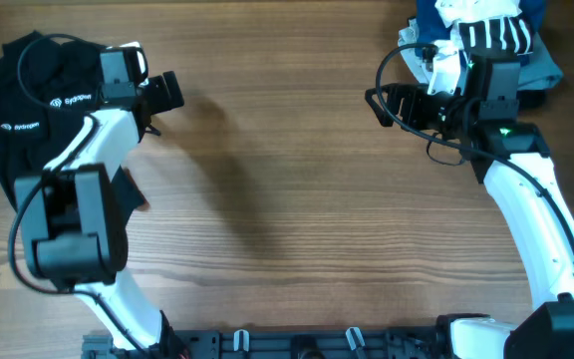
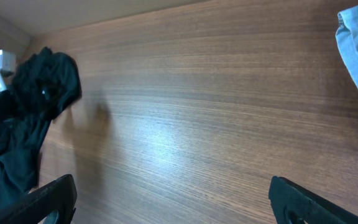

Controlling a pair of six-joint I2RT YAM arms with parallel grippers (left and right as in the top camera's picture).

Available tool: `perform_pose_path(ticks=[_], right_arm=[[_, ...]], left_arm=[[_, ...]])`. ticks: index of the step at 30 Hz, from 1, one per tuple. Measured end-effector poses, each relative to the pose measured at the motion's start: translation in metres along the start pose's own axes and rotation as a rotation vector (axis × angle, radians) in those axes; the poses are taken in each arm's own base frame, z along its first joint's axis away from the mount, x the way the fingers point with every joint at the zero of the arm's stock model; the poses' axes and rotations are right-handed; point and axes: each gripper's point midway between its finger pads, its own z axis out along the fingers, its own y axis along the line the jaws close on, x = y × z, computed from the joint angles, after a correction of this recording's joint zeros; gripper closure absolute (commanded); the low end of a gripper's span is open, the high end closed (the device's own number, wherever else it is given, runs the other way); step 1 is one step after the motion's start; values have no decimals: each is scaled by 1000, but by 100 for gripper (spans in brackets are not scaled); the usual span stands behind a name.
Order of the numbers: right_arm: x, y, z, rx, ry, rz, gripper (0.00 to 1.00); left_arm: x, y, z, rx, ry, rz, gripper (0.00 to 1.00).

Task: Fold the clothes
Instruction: 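Reach the left gripper to the black polo shirt's collar and grasp it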

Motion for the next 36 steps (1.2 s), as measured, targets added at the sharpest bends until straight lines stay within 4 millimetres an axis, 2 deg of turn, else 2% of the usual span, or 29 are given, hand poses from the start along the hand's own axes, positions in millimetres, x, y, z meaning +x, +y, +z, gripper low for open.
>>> perform_pose_path(ticks=[9, 13, 16, 20, 24, 26, 27, 33, 35, 36], right_arm=[[7, -4, 3, 12, 29, 16, 0], [8, -4, 3, 12, 33, 19, 1], [8, -4, 3, 12, 33, 18, 0], [8, -4, 3, 12, 33, 18, 0], [8, -4, 3, 12, 33, 18, 1], [8, -4, 3, 12, 33, 18, 2], [8, -4, 3, 13, 33, 18, 2], [8, -4, 3, 13, 33, 19, 2], [9, -4, 3, 13, 34, 19, 3], [9, -4, 3, 13, 34, 19, 3]], left_arm=[[8, 7, 33, -39, -27, -2, 0], [14, 8, 41, -42, -23, -2, 1], [18, 9, 45, -46, -14, -1, 6], [18, 9, 46, -46, -17, -4, 9], [14, 8, 46, -43, -34, -6, 18], [11, 7, 45, -41, -44, -6, 29], [10, 7, 46, -41, -47, -6, 31], [17, 9, 52, -49, -35, -34, 30], [17, 9, 54, -49, -37, -38, 32], [16, 9, 54, -52, -38, -40, 44]])
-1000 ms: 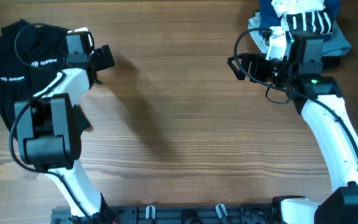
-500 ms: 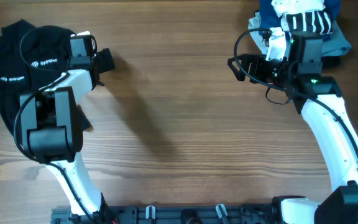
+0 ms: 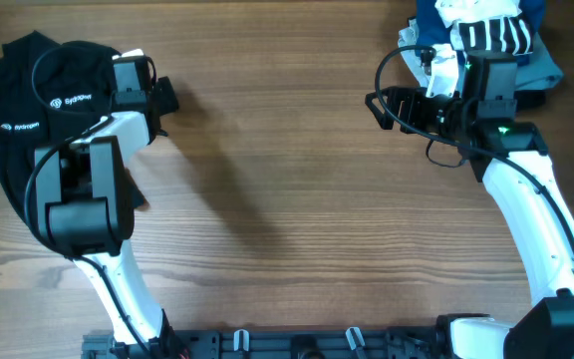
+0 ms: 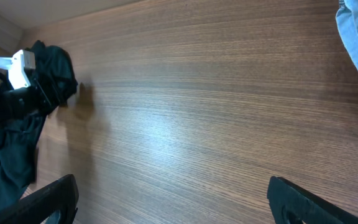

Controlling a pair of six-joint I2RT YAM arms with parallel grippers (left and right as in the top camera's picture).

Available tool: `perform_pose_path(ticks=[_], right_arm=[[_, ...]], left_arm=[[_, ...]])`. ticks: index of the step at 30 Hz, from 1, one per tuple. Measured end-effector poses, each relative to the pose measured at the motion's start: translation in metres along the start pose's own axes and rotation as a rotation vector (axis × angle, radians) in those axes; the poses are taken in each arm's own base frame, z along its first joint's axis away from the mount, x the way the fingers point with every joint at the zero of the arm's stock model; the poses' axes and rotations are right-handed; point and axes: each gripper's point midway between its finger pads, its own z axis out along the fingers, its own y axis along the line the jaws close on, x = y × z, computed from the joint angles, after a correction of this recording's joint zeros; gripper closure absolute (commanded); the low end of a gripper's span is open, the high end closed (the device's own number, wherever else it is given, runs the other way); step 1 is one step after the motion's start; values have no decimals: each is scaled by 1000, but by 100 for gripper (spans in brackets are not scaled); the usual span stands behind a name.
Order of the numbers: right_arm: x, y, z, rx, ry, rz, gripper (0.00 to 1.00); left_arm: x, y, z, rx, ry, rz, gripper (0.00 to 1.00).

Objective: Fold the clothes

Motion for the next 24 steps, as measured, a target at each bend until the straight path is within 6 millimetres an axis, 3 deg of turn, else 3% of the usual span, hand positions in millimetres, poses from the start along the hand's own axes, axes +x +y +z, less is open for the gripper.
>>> perform_pose_path(ticks=[1, 2, 3, 7, 10, 13, 15, 19, 24], right_arm=[[0, 0, 0, 0, 0, 0, 4], [0, 0, 0, 0, 0, 1, 5], [0, 0, 0, 0, 0, 1, 6], [0, 0, 0, 0, 0, 0, 8], [0, 0, 0, 1, 0, 0, 16], [-1, 0, 0, 2, -5, -4, 34], [-4, 0, 0, 1, -15, -12, 35], [-11, 0, -1, -2, -44, -8, 35], [-22, -14, -8, 21, -86, 43, 34]], left_arm=[[-1, 0, 0, -1, -1, -1, 60], [-1, 1, 1, -5, -3, -7, 91], [-1, 2, 1, -12, -3, -8, 96], [-2, 7, 3, -21, -9, -18, 96], [-2, 3, 3, 0, -5, -18, 96], [1, -11, 0, 58, 13, -10, 96], [5, -27, -6, 102, 35, 7, 96], [8, -85, -38, 221, 52, 76, 96], [-2, -179, -119, 421, -6, 182, 96]])
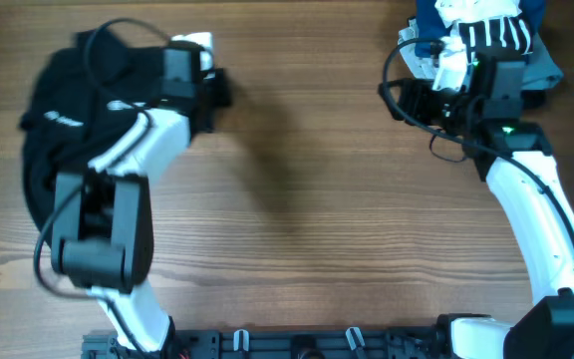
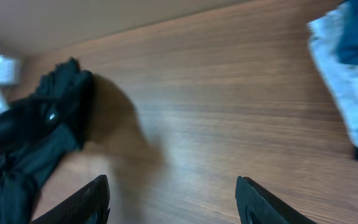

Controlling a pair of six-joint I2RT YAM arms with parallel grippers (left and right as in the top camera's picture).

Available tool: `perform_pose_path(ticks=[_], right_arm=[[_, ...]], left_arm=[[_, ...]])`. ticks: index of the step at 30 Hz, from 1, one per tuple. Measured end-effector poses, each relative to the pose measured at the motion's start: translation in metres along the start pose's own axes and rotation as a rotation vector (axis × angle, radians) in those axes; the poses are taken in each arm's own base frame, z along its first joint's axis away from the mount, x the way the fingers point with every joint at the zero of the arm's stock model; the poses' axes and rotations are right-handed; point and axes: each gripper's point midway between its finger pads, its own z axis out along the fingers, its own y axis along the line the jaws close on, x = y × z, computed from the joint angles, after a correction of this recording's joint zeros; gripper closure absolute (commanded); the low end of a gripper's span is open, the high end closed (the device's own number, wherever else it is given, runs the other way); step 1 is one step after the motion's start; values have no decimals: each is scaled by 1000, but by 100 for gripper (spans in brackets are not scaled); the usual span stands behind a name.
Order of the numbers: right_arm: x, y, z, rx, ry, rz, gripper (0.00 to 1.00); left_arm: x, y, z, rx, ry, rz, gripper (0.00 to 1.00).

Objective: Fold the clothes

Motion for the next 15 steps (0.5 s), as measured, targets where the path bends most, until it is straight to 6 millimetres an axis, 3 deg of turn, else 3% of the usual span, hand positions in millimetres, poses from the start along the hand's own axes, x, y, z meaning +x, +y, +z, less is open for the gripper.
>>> perform_pose_path(ticks=[2, 4, 5, 9, 12, 15], right_arm=[[-5, -10, -6, 20, -20, 22, 34], [-12, -19, -15, 39, -46, 41, 33], [-14, -21, -20, 45, -58, 45, 31], [-26, -26, -44, 69, -115, 54, 29], [-32, -24, -55, 72, -144, 49, 28], [-33, -22, -56, 70, -148, 47, 28]], left_arm=[[0, -45, -15, 78, -2, 33, 96], [5, -70, -22, 122, 10, 40, 96], [16, -98, -28, 172, 37, 63, 96], [64, -145, -38, 234, 171, 91, 85], [96, -178, -49, 278, 249, 127, 67], [117, -198, -58, 308, 302, 147, 24]])
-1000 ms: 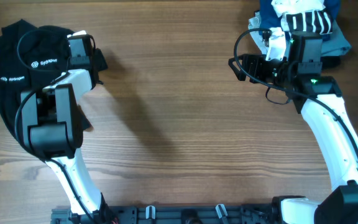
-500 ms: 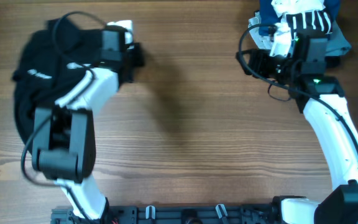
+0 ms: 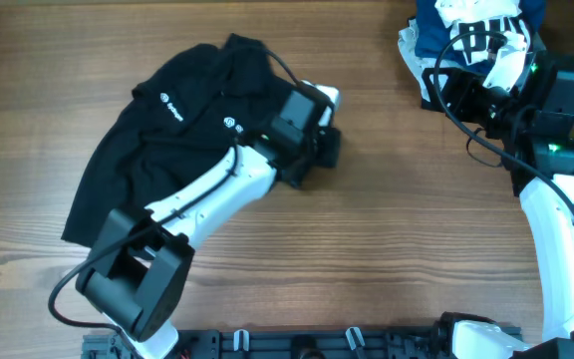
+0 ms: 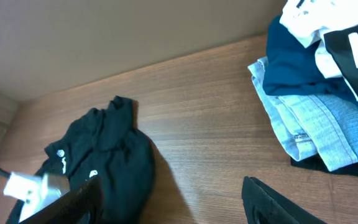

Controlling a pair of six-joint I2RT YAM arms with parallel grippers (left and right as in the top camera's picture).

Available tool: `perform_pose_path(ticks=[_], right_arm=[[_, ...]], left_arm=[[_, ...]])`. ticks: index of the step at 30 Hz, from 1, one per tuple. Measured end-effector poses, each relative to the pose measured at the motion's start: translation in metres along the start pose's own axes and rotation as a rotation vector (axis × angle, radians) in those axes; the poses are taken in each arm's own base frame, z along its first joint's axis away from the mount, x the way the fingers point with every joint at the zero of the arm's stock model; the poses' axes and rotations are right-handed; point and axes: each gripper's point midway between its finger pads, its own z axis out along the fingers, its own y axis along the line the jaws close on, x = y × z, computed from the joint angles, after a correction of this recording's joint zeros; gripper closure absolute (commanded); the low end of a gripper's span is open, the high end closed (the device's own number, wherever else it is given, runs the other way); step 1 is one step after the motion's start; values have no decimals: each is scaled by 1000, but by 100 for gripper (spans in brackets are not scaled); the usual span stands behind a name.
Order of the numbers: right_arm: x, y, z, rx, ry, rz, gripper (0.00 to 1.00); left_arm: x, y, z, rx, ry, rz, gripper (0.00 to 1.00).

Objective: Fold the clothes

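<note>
A black shirt (image 3: 182, 135) with white logos lies stretched from the left of the table to its middle; the right wrist view shows it too, as the black shirt (image 4: 107, 152). My left gripper (image 3: 325, 150) is at the shirt's right edge, shut on the cloth there. My right gripper (image 3: 444, 95) hangs open over bare wood beside the pile of clothes (image 3: 481, 35). In the right wrist view its fingers (image 4: 272, 200) stand wide apart with nothing between them.
The pile of clothes (image 4: 319, 106) at the back right holds light-blue denim, a navy piece and a black-and-white striped piece. The wooden table (image 3: 387, 229) shows bare wood between the shirt and the pile. The arm bases stand along the front edge.
My left gripper has gone from the back left to the table's middle, and the black shirt has come with it and spread out. My right gripper has shifted right, nearer the pile.
The black shirt lay bunched at the far left with my left gripper beside it. Then the gripper was at the shirt's right edge. Then it was further right with the shirt following, and now the shirt reaches the middle. My right gripper stayed open throughout.
</note>
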Motion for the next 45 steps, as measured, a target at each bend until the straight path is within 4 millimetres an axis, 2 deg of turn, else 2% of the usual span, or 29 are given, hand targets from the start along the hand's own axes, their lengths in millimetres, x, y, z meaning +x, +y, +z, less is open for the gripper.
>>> perform_pose_path(ticks=[2, 4, 8, 12, 16, 21, 25, 30, 36, 40, 45], right_arm=[[0, 0, 0, -1, 0, 0, 27], [0, 0, 0, -2, 0, 0, 27], [1, 1, 0, -6, 3, 1, 26], [5, 4, 0, -27, 24, 10, 21], [8, 6, 0, -37, 36, 15, 16], [13, 5, 0, -36, 54, 20, 13], [15, 5, -1, -35, 63, 23, 13], [19, 5, -1, -34, 78, 31, 12], [22, 4, 0, -31, 91, 38, 13], [25, 1, 3, -29, 102, 44, 12], [29, -3, 9, -24, 120, 55, 12]], left_arm=[[4, -8, 1, 10, 8, 8, 9], [7, -12, 1, 19, 15, 10, 0], [5, -9, 1, 16, 13, -6, 0], [-2, 5, -5, -2, 2, -33, 0], [-23, 31, -33, -32, -49, -82, 0], [-53, 81, -89, -101, -150, -153, 0], [-56, 119, -106, -163, -159, -160, 0], [-59, 144, -114, -206, -166, -109, 0], [-62, 173, -117, -254, -166, -43, 0], [-51, 198, -100, -295, -110, -5, 1], [-28, 237, -72, -399, -11, 2, 3]])
